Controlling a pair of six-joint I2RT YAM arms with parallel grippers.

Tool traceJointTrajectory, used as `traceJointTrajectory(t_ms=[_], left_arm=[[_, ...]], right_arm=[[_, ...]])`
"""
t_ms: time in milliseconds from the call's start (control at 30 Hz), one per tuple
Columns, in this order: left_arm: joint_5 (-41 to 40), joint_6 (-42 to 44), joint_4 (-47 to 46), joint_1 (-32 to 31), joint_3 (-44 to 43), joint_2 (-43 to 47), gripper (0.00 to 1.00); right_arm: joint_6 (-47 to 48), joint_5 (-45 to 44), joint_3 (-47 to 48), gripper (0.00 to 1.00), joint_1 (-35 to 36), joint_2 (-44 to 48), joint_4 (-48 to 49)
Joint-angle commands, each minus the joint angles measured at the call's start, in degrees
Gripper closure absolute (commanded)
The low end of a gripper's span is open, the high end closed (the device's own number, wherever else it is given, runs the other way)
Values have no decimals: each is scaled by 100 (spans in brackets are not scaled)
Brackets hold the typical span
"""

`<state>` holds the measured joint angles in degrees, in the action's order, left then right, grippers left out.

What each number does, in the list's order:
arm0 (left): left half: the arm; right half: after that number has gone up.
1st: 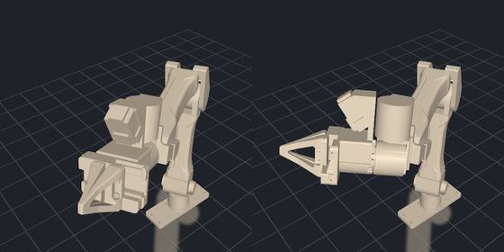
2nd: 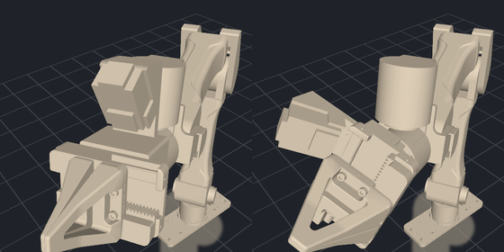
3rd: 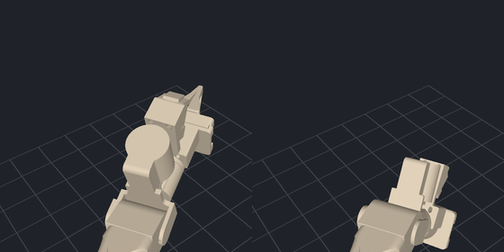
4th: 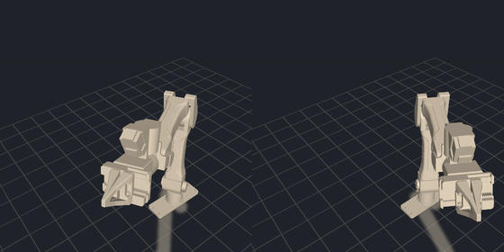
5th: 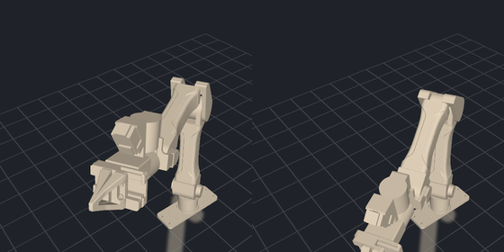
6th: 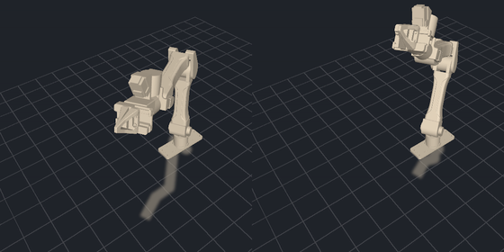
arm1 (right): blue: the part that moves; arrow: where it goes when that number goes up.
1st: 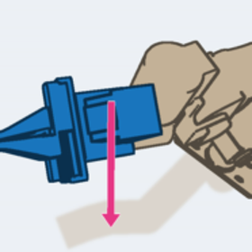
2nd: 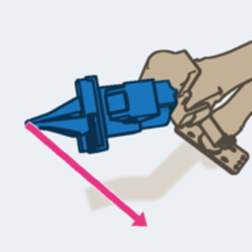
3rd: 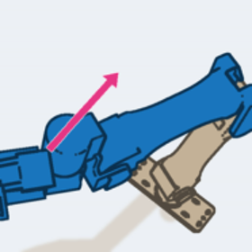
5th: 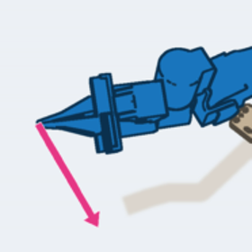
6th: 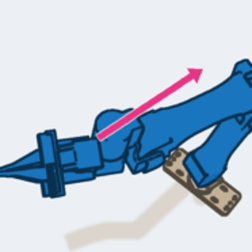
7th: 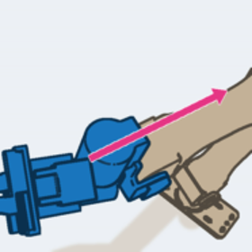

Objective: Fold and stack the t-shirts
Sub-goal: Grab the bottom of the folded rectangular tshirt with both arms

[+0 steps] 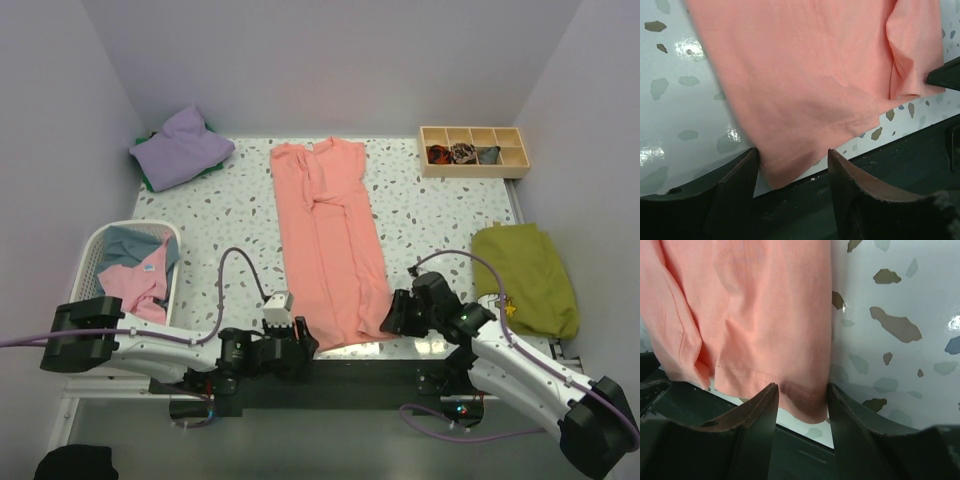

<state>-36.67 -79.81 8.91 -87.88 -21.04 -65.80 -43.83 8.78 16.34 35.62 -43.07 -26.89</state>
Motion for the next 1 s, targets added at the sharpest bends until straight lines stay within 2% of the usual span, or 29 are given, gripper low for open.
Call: traceJointTrajectory(t_ms=[0, 33, 133, 167, 267, 433, 567, 667, 700, 733, 767, 800, 833, 867, 967], left_arm=[[572, 53, -381, 262, 337, 50, 41], [616, 88, -442, 280, 346, 6, 43], [792, 220, -495, 438, 276, -160, 60], [827, 255, -486, 481, 250, -196, 74], [705, 247, -285, 587, 205, -153, 100], [574, 150, 540, 1088, 319, 584, 100], [388, -34, 1577, 1115, 188, 1227, 100], [563, 53, 1790, 1115, 135, 1289, 100], [634, 114, 1659, 1115, 152, 1176, 98], [817, 202, 1510, 1115, 179, 1105, 86], [906, 272, 1378, 1115, 179, 1017, 84], [976, 308, 1255, 1106, 144, 790, 83], [1064, 317, 1219, 1062, 109, 675, 72], [1082, 317, 1201, 1045, 74, 578, 65], [1083, 334, 1184, 1009, -58, 288, 56]], right_arm=[[6, 116, -148, 53, 15, -114, -202], [15, 150, -166, 60, 24, -140, -141], [15, 300, -192, 68, 16, -263, 43], [15, 352, -210, 71, 16, -307, 122], [77, 449, -149, 80, 24, -395, 228], [235, 730, -70, 85, 16, -562, 307], [278, 837, -69, 89, 24, -659, 309], [314, 793, -34, 77, 24, -598, 229], [331, 740, -8, 64, 33, -519, 168], [332, 644, 62, 52, 24, -457, 80], [297, 599, 80, 44, 33, -387, 10], [288, 451, 97, 42, 33, -317, -43], [262, 310, 185, 40, 33, -142, -166], [200, 187, 220, 37, 24, -62, -393], [147, 98, 221, 36, 24, 123, -457]])
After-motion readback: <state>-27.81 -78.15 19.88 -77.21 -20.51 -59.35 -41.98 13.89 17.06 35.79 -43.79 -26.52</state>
